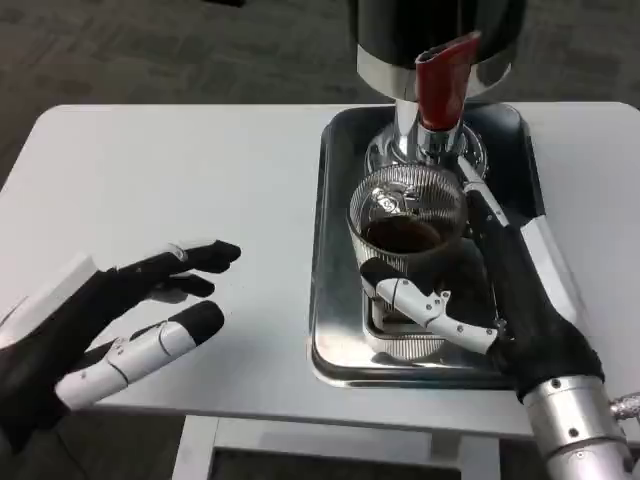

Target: Grasp the cup under the faucet to collect the drink, then remove the cup.

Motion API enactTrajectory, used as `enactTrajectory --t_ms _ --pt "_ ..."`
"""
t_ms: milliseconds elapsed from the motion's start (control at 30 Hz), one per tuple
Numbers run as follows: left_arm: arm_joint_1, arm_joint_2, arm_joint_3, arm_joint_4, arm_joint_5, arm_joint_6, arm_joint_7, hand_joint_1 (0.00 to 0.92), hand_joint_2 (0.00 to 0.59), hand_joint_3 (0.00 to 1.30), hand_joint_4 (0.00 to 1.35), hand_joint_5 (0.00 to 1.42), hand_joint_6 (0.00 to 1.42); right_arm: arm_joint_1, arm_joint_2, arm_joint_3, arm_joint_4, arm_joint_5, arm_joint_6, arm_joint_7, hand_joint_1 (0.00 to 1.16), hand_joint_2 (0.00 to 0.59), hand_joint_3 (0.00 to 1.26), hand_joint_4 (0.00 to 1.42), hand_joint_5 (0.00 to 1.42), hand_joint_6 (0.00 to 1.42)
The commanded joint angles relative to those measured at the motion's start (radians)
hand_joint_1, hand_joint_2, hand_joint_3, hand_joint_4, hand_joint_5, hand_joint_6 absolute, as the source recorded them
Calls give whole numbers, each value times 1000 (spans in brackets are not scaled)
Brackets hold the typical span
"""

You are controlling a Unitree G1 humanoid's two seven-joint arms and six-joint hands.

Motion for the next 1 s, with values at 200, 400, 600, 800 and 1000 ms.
enactTrajectory --t_ms 200,400,600,800,1000 --pt "18 19 18 9 -3 -16 -6 0 109 265 218 273 259 40 13 50 9 -61 14 -4 679 221 182 323 457 549" --pt "15 19 14 10 -2 -18 -5 0 110 267 228 273 259 52 17 51 7 -92 7 -42 689 226 279 439 568 713" --pt "4 17 13 12 -3 -18 -2 0 108 268 231 273 259 68 22 47 6 -116 -14 -92 716 229 419 583 713 907" --pt "0 15 11 18 -3 -19 -2 0 103 268 232 273 259 77 27 38 13 -118 -40 -133 732 234 548 740 882 1122" --pt "-2 17 8 28 -3 -26 -5 0 102 260 232 273 259 90 31 23 19 -110 -81 -171 753 230 679 887 1067 1318"
